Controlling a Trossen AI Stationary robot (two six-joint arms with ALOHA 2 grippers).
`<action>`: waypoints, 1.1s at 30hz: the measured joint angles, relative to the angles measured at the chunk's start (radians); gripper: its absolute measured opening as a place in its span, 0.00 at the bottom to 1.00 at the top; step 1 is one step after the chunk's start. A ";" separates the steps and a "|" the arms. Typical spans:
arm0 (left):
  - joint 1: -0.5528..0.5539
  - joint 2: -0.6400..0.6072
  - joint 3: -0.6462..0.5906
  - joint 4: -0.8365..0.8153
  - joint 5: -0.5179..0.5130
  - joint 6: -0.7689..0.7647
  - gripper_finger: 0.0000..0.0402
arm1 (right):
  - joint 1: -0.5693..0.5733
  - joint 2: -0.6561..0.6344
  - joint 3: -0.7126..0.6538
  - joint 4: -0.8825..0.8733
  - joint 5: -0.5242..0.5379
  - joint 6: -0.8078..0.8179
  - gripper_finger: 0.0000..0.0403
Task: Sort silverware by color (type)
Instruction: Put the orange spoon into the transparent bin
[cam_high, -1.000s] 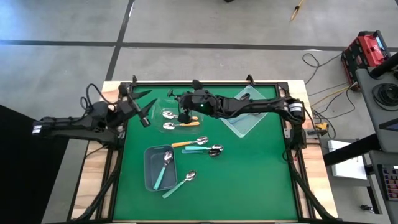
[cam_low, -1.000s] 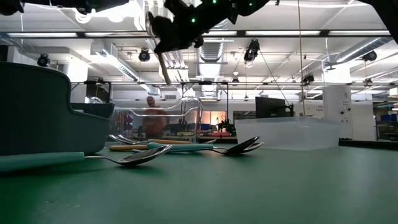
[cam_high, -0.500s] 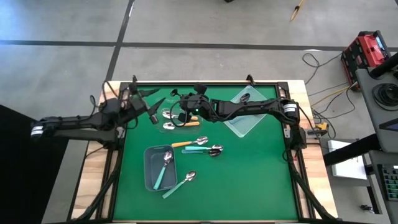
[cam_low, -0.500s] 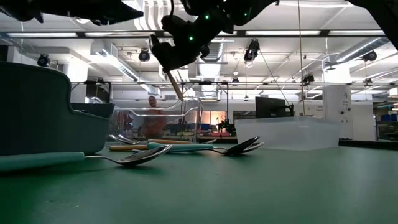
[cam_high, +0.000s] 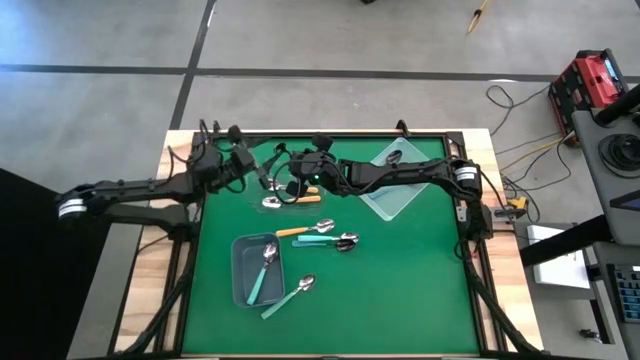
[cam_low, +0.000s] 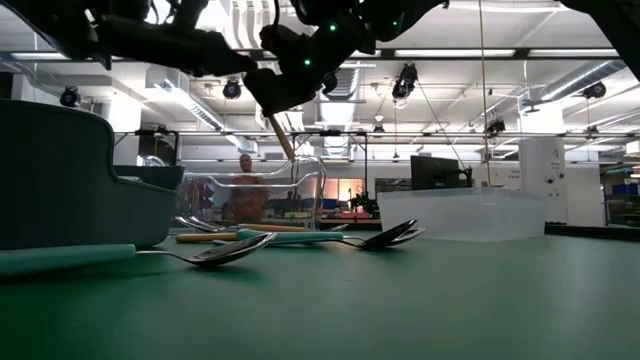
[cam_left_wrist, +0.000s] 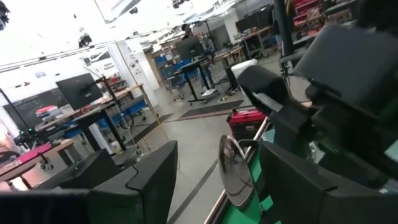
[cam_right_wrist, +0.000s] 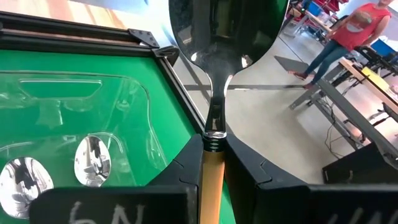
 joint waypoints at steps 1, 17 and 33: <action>0.000 0.014 0.000 0.011 -0.001 0.001 0.51 | 0.000 0.000 0.000 0.000 0.000 0.000 0.08; 0.000 0.054 0.000 0.072 -0.039 0.018 0.02 | -0.001 0.000 0.000 0.001 0.004 0.059 0.07; 0.000 0.037 0.005 0.069 -0.062 -0.017 0.00 | 0.000 0.000 0.001 0.010 0.000 0.164 0.26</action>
